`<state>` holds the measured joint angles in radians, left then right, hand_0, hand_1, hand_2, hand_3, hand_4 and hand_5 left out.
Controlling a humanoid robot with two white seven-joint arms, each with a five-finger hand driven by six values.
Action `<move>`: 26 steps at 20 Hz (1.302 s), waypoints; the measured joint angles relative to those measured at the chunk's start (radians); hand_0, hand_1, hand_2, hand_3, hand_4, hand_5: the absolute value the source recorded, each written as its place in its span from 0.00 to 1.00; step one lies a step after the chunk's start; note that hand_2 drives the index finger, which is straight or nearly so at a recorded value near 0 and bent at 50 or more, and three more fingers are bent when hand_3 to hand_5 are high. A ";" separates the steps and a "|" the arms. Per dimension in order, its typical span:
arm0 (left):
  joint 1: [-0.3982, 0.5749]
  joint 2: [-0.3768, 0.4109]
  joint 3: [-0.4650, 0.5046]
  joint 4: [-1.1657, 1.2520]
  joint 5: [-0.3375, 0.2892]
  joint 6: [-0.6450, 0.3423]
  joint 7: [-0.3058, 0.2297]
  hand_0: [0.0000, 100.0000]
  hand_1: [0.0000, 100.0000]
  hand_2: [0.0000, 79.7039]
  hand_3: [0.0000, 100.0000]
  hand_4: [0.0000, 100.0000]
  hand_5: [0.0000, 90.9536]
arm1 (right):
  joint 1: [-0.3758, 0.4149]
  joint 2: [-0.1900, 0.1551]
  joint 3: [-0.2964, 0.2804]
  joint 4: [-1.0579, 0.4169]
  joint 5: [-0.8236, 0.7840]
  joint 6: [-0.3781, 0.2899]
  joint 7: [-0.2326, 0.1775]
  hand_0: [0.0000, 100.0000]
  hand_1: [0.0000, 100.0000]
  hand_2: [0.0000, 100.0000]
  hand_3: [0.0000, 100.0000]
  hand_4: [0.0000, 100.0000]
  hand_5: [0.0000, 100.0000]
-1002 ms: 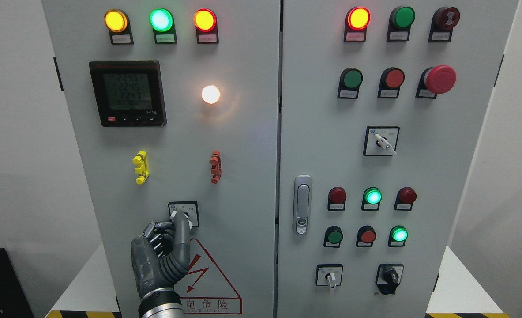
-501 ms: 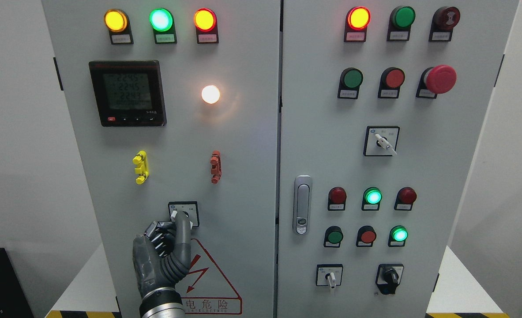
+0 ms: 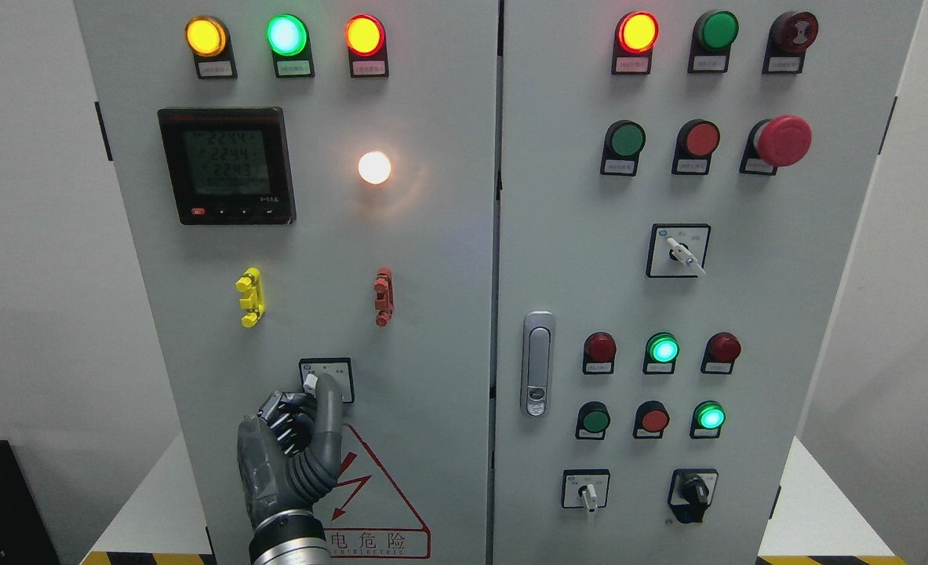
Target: Turn on light switch 1
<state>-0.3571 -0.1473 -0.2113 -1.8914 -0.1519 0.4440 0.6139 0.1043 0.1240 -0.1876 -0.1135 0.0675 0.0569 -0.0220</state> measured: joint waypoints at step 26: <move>0.045 0.005 -0.006 -0.007 0.001 -0.045 0.000 0.13 0.40 0.88 1.00 1.00 0.97 | 0.000 0.000 0.000 0.000 0.000 0.000 0.000 0.00 0.00 0.00 0.00 0.00 0.00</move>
<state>-0.3116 -0.1419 -0.2171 -1.8989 -0.1506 0.3991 0.6139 0.1043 0.1242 -0.1877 -0.1135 0.0675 0.0569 -0.0220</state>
